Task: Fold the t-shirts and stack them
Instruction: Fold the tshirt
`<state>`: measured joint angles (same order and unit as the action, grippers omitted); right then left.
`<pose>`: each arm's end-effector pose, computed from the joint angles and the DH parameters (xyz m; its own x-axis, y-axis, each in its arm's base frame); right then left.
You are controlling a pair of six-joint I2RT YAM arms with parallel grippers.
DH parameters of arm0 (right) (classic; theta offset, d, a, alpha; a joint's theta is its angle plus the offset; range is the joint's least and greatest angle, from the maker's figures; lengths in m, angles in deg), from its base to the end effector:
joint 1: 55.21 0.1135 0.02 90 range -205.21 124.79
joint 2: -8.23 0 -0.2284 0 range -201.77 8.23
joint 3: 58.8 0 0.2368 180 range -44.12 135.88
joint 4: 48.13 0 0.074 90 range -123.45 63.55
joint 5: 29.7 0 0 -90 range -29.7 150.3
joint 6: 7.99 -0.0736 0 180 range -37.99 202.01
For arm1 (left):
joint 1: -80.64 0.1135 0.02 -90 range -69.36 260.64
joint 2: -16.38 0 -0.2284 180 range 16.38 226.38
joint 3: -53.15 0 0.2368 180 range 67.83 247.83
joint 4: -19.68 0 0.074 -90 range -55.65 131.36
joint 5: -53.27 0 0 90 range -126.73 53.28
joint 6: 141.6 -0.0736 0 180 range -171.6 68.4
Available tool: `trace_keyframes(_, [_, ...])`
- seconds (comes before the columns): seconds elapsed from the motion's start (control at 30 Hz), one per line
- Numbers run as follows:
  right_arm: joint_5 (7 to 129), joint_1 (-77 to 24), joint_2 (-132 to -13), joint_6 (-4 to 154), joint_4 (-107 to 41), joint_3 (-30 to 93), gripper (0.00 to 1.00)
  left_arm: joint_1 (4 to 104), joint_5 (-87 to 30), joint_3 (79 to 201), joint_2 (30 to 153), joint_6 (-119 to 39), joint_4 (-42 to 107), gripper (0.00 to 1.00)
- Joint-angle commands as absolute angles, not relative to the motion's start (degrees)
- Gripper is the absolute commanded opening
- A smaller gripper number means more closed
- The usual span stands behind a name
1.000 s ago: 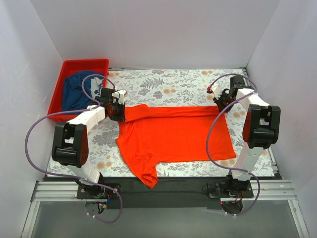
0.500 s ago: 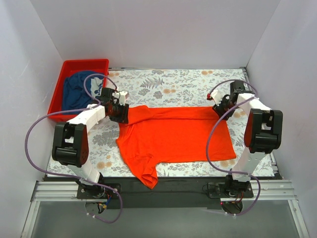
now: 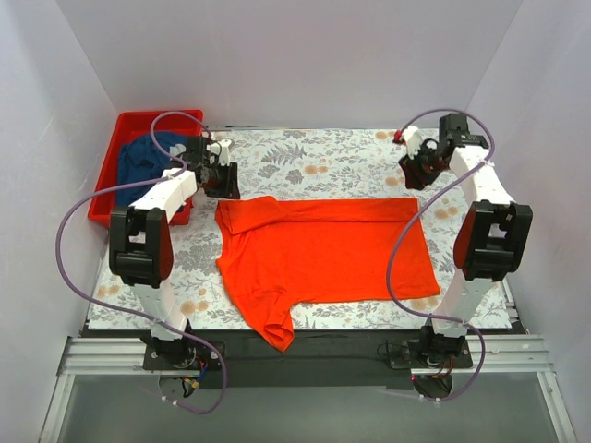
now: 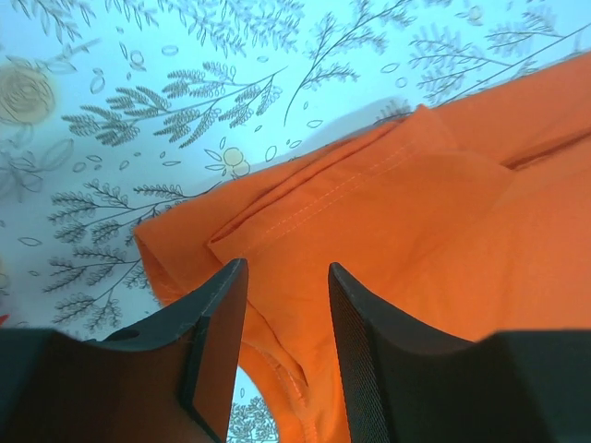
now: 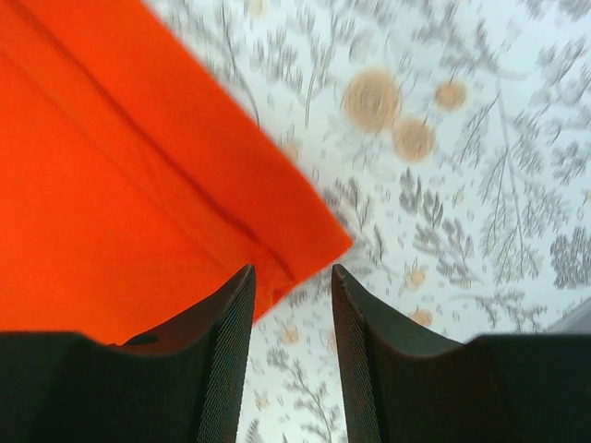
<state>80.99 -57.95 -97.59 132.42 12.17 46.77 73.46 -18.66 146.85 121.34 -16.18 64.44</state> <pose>0.3901 0.0074 0.2078 -0.4551 -0.7000 -0.5504 -0.7524 0.6329 -0.1828 0.3857 -0.0716 0.1685 -0.8390 -0.4496 -0.3064 -0.2398 0.8111 -0.5335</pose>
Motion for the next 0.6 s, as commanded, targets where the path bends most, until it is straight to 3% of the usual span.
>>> trace_keyframes(0.0, [90.3, -55.4, -101.1, 118.4, 13.5, 54.9, 0.45, 73.7, -19.3, 148.7, 122.8, -13.5, 65.9, 0.39])
trace_keyframes(0.23, [92.5, -45.1, -111.9, 109.7, 13.1, 65.2, 0.38, 74.1, -23.7, 148.9, 126.0, -12.7, 65.7, 0.38])
trace_keyframes(0.57, [85.1, -44.1, -111.9, 112.9, 12.9, 59.6, 0.39, 74.2, -24.9, 149.1, 129.1, -13.2, 65.7, 0.44])
